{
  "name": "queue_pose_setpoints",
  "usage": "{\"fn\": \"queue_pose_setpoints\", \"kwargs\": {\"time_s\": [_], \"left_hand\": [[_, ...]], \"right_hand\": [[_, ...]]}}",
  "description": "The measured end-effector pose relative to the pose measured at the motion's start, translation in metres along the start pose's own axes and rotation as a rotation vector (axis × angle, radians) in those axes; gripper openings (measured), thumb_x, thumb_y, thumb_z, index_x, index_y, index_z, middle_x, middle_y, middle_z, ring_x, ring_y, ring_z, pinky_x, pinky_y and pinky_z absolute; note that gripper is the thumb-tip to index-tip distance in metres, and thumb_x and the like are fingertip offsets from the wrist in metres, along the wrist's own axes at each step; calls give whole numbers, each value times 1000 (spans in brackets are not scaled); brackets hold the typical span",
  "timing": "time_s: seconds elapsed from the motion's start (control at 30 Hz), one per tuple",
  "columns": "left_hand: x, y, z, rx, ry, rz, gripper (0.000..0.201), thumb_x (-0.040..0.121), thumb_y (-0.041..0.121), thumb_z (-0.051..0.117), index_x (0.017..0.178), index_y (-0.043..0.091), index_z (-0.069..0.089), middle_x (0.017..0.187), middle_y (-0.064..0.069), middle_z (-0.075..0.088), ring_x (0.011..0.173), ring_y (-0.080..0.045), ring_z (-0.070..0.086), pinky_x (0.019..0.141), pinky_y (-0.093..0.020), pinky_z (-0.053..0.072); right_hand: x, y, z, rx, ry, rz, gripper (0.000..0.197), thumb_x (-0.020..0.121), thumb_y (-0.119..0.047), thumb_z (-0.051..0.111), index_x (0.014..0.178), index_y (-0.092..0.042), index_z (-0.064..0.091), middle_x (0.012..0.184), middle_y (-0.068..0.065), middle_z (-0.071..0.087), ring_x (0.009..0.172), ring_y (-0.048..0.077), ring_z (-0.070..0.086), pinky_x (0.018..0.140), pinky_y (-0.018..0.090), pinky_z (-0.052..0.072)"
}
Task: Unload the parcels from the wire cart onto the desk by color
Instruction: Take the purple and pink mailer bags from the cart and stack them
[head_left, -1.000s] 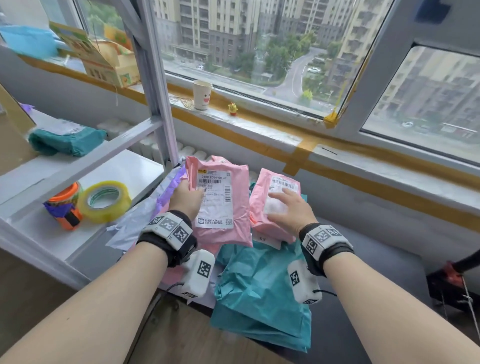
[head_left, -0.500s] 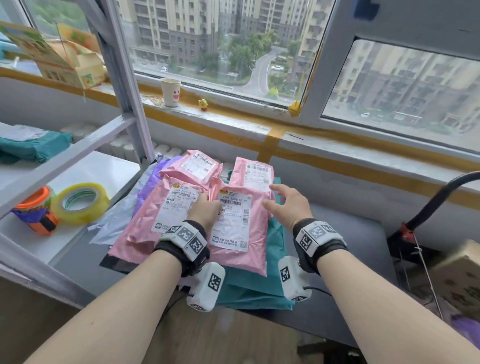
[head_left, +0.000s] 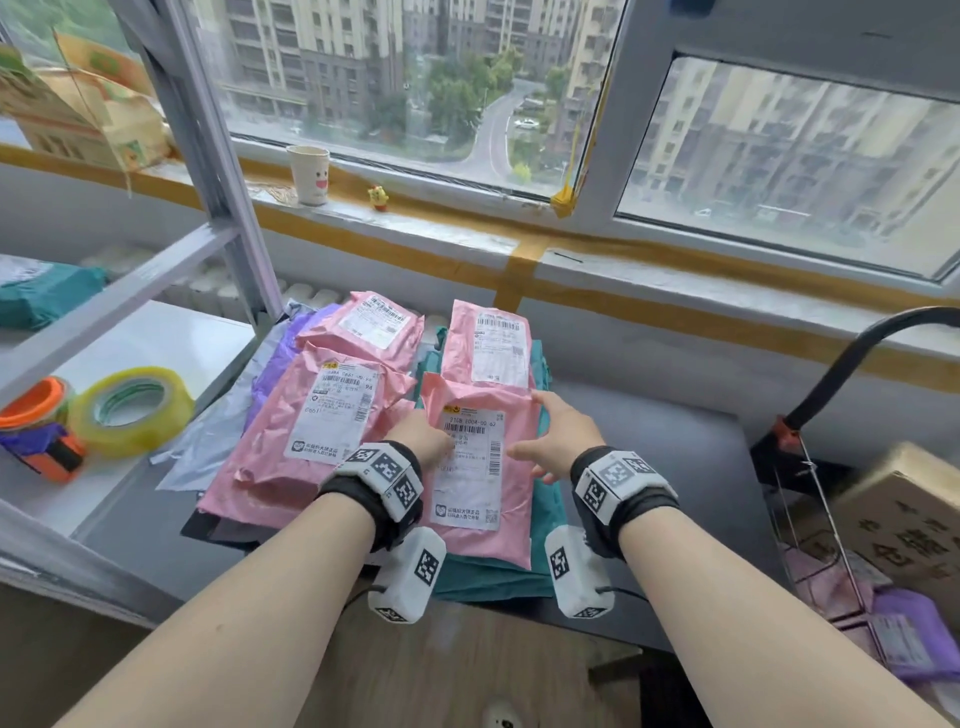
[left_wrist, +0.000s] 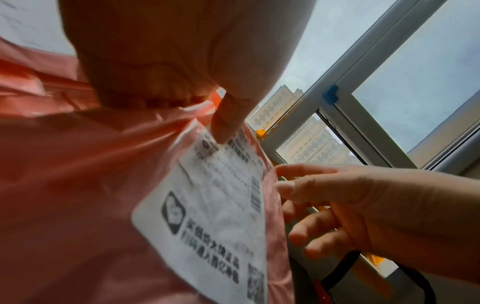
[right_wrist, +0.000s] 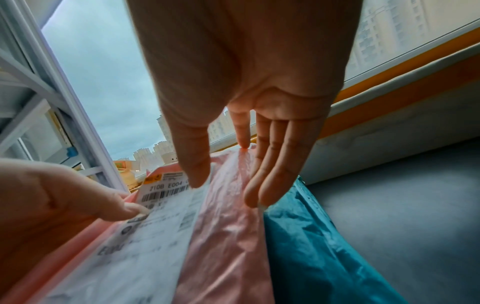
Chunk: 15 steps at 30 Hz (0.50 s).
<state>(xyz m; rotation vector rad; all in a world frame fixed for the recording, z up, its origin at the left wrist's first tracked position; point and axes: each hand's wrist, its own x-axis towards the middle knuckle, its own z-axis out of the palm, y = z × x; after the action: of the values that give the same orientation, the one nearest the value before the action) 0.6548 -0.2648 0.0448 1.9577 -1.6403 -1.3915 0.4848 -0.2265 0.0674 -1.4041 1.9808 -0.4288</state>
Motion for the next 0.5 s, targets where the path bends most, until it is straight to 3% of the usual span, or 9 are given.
{"fn": "queue_pose_setpoints", "kwargs": {"time_s": [0.13,0.23,0.3,0.4,0.5], "left_hand": [[2,2,0,278,-24,9,28,93,27,53,115,9,54,105,-7,64,93,-22,65,84,-33,55],[7,2,-2,286,-39,5,33,92,30,56,119,11,52,109,-7,64,95,-22,64,84,-34,54],[8,-1,-4,209,21,14,40,90,33,58,123,15,47,113,-6,62,96,-22,63,85,-36,53],[11,-5,-7,147,172,87,56,89,40,56,137,19,36,130,-7,55,108,-25,59,93,-40,49],[12,-6,-9,108,227,139,74,88,34,61,147,28,17,144,-6,44,121,-28,53,99,-42,45]], "right_hand": [[6,3,5,-86,-11,20,73,75,-29,70,140,-31,36,112,6,64,88,24,68,75,37,59],[8,4,5,-136,4,24,61,77,-31,67,133,-30,43,115,3,63,95,24,65,85,36,55],[9,2,1,-175,45,12,56,78,-33,66,130,-30,45,118,3,62,102,23,62,87,30,50],[14,-5,-2,-216,123,-33,60,82,-38,63,137,-33,39,126,6,52,111,25,56,93,31,43],[24,-11,1,-255,56,-111,68,86,-40,61,145,-38,28,141,7,34,125,26,47,102,34,39]]}}
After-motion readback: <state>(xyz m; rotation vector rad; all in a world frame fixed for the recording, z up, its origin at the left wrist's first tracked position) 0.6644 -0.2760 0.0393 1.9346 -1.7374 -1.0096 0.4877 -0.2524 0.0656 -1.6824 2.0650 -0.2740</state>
